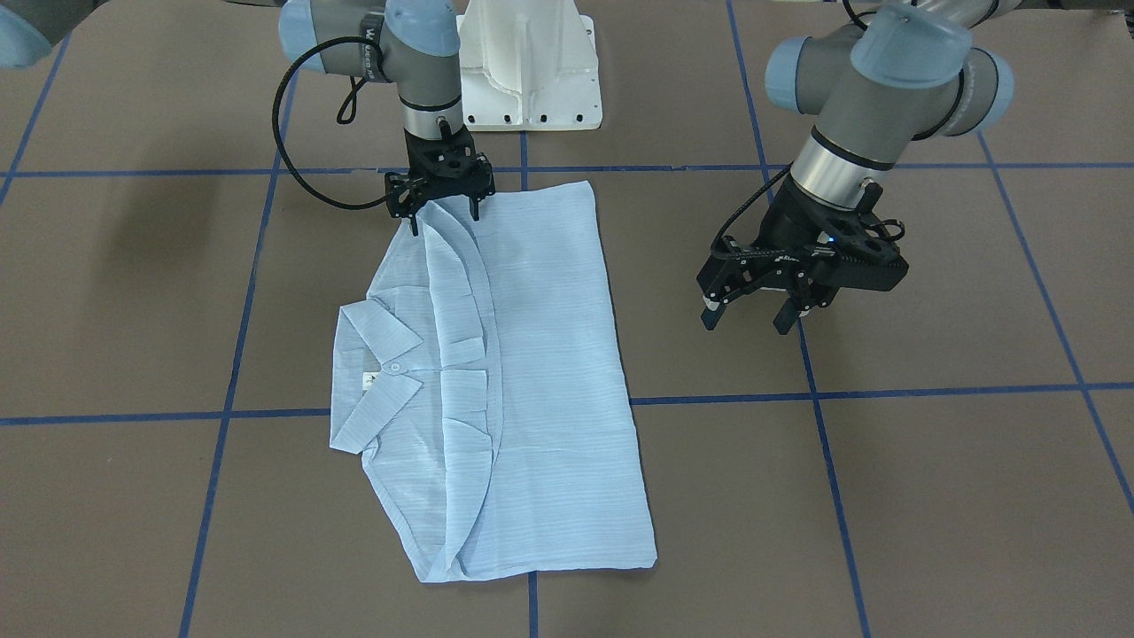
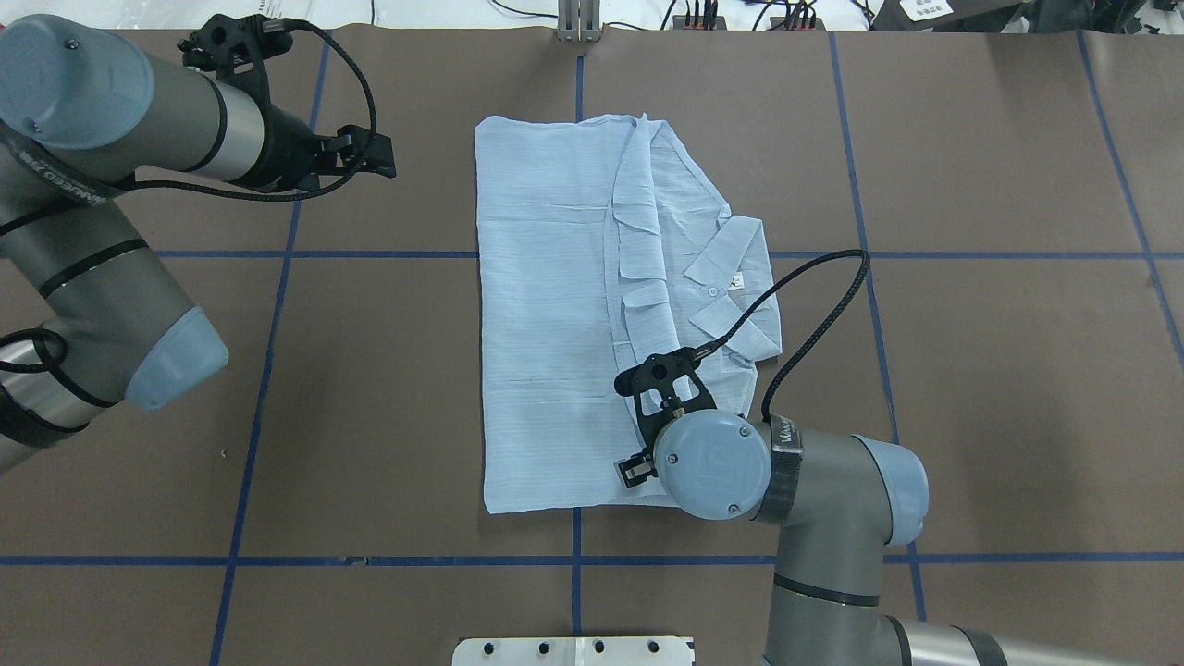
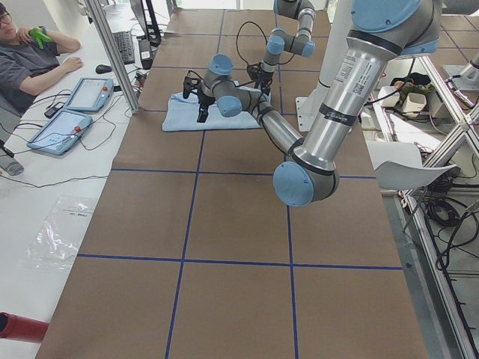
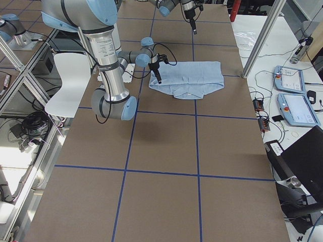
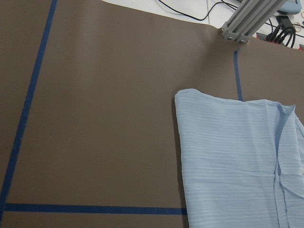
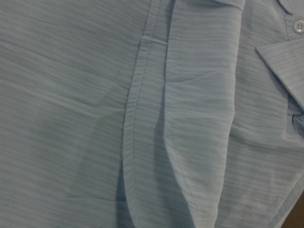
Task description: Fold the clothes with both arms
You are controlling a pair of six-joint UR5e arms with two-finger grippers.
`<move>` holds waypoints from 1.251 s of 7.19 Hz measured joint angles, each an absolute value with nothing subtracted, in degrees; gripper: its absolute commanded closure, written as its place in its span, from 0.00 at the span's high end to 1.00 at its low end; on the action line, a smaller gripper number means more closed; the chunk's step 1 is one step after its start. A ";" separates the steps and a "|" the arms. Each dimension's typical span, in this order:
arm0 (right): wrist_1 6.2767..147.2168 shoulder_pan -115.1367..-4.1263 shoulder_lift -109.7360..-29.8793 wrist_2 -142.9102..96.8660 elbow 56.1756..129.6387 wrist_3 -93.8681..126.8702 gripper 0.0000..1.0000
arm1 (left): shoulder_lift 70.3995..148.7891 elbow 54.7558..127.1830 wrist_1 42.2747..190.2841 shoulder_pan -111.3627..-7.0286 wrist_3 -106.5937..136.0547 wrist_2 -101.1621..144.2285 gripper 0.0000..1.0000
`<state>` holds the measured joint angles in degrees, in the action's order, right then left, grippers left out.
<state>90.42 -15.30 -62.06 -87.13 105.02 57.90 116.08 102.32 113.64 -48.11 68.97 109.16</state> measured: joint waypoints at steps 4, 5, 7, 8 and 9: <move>91.34 -16.43 -63.16 -87.12 104.49 55.92 1.00 | 116.38 101.84 113.64 -47.91 69.22 109.08 1.00; 91.38 -17.35 -63.84 -87.25 104.61 54.90 1.00 | 116.49 101.69 113.64 -47.79 69.27 109.08 1.00; 91.41 -19.62 -67.93 -87.86 107.00 52.69 1.00 | 116.76 101.56 113.64 -46.67 70.67 108.91 1.00; 91.41 -20.53 -72.03 -88.44 109.90 52.02 1.00 | 116.84 101.53 113.66 -46.05 71.37 108.78 1.00; 91.37 -21.14 -76.90 -88.99 113.21 51.46 1.00 | 116.86 101.52 113.70 -45.59 71.91 108.67 1.00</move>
